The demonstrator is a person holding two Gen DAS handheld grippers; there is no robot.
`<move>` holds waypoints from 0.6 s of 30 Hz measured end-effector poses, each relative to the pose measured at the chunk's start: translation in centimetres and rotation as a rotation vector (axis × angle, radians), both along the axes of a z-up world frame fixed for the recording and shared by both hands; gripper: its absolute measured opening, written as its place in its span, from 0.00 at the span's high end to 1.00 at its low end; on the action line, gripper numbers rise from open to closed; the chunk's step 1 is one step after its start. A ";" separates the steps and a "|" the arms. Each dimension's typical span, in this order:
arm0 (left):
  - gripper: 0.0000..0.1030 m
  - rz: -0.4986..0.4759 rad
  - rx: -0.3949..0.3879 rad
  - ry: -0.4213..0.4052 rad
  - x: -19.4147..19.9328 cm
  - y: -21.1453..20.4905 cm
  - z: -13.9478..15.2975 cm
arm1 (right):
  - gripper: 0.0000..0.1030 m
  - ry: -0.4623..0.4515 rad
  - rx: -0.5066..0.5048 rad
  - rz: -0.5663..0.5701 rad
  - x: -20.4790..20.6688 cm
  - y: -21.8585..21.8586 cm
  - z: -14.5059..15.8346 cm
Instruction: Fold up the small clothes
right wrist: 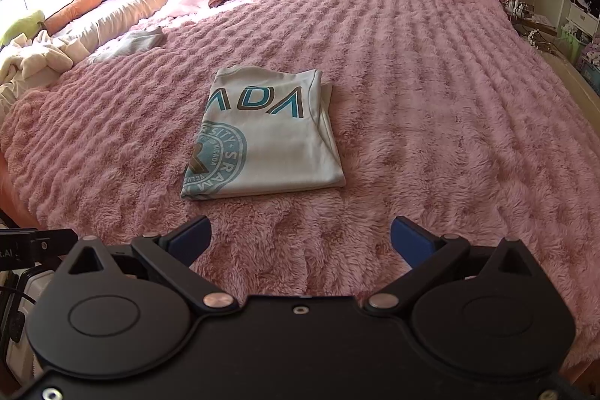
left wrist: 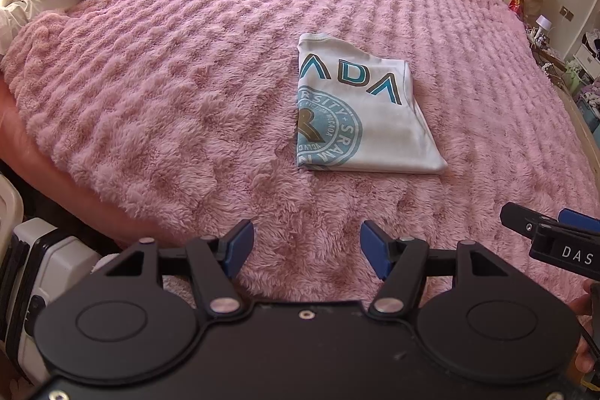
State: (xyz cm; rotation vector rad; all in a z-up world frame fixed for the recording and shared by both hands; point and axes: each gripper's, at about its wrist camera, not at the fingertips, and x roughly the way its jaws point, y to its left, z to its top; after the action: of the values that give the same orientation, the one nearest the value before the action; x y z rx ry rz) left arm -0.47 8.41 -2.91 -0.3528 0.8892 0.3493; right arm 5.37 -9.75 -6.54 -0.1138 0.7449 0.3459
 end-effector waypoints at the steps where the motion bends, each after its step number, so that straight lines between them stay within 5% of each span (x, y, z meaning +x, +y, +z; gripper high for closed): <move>1: 0.38 0.003 0.000 0.002 0.0 0.0 -0.1 | 0.00 0.001 -0.001 0.000 0.0 0.0 -0.1; 18: 0.37 0.007 0.011 0.019 0.1 0.0 -0.2 | 0.00 0.004 -0.002 -0.004 0.1 -0.2 -0.3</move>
State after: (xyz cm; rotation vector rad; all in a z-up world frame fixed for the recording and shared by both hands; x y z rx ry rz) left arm -0.35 8.36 -3.08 -0.3428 0.9049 0.3641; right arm 5.44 -9.99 -6.85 -0.1132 0.7497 0.3416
